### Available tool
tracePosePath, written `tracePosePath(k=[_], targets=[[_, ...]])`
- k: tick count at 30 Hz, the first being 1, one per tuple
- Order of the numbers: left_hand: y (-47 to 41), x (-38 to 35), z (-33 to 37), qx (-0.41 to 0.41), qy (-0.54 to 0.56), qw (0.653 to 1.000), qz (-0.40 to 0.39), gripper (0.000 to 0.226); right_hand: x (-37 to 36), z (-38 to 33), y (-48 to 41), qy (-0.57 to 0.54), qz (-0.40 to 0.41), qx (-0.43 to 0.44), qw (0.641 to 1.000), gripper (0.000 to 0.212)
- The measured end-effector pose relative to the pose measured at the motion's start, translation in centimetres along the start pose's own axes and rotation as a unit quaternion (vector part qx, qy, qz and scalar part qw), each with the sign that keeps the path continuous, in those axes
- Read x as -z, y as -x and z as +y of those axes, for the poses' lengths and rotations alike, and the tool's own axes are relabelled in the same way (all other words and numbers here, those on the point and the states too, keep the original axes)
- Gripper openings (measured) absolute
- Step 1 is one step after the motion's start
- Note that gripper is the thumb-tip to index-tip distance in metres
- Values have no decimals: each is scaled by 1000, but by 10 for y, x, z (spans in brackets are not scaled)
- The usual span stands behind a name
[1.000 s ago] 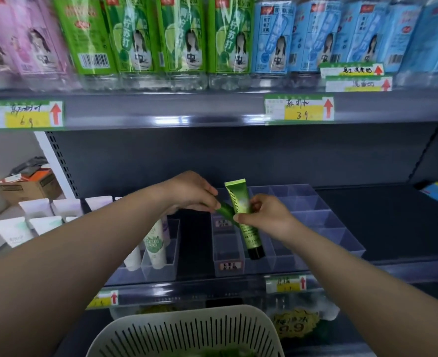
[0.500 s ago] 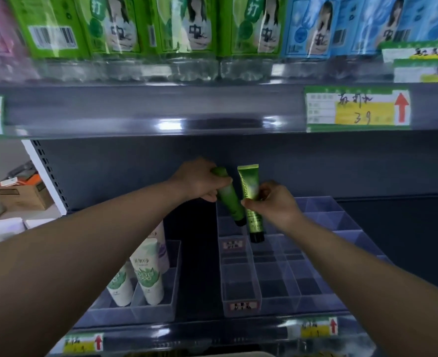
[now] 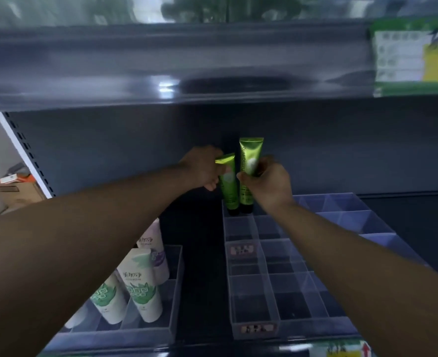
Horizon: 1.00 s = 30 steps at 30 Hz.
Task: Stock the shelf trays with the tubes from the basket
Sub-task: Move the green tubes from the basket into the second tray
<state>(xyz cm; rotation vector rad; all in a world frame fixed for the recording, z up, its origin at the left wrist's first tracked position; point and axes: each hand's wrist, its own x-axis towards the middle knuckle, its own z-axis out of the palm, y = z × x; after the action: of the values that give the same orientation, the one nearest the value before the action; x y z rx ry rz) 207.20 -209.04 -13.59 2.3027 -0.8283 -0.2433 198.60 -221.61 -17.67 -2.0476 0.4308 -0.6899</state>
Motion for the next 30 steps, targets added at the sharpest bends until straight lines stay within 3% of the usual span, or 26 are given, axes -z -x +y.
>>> tracePosePath(k=[8, 24, 30], targets=[[-9, -13, -19, 13, 7, 999, -42, 15, -19, 15, 0, 10, 7, 8, 1000, 29], [-12, -20, -29, 2, -29, 999, -26, 20, -30, 21, 4, -34, 47, 37, 998, 30], [-11, -20, -30, -5, -25, 1000, -13, 14, -35, 36, 11, 3, 5, 13, 1000, 28]])
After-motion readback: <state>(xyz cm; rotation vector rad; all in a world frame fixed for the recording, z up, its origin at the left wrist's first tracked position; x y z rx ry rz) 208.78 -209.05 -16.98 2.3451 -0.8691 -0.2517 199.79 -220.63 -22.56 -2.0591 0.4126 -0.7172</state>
